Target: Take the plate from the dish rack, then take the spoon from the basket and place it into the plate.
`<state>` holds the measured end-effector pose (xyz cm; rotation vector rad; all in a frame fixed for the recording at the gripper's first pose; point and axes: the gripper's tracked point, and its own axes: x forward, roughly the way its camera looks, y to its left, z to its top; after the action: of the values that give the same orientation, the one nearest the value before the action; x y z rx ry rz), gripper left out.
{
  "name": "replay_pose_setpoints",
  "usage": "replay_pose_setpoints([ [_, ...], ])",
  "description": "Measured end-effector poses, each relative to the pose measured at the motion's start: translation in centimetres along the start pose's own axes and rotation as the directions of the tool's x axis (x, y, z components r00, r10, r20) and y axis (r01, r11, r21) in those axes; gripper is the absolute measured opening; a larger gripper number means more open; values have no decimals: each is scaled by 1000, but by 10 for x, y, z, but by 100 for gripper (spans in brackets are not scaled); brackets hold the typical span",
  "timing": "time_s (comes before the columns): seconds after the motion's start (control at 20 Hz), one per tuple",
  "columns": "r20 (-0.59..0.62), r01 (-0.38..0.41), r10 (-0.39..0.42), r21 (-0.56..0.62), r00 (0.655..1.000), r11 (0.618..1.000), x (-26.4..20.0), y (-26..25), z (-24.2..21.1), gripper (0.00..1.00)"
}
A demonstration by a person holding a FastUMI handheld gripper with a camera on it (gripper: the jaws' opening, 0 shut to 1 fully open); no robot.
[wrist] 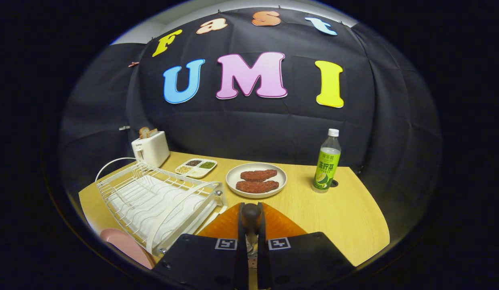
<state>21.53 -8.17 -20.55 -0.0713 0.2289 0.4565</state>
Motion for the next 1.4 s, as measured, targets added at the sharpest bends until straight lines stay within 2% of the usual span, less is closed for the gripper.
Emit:
replay_pose_setpoints([
  [0.2,-1,14,-14,22,1000,1000,-3,-4,10,13],
  [0.5,49,-3,1,49,999,999,-27,1,69,12],
  [0.8,58,-33,27,112,998,993,-75,40,107,13],
  [1.1,10,-108,107,115,994,987,-116,134,81,13],
  [1.4,-52,-223,233,157,971,962,-117,229,26,13],
])
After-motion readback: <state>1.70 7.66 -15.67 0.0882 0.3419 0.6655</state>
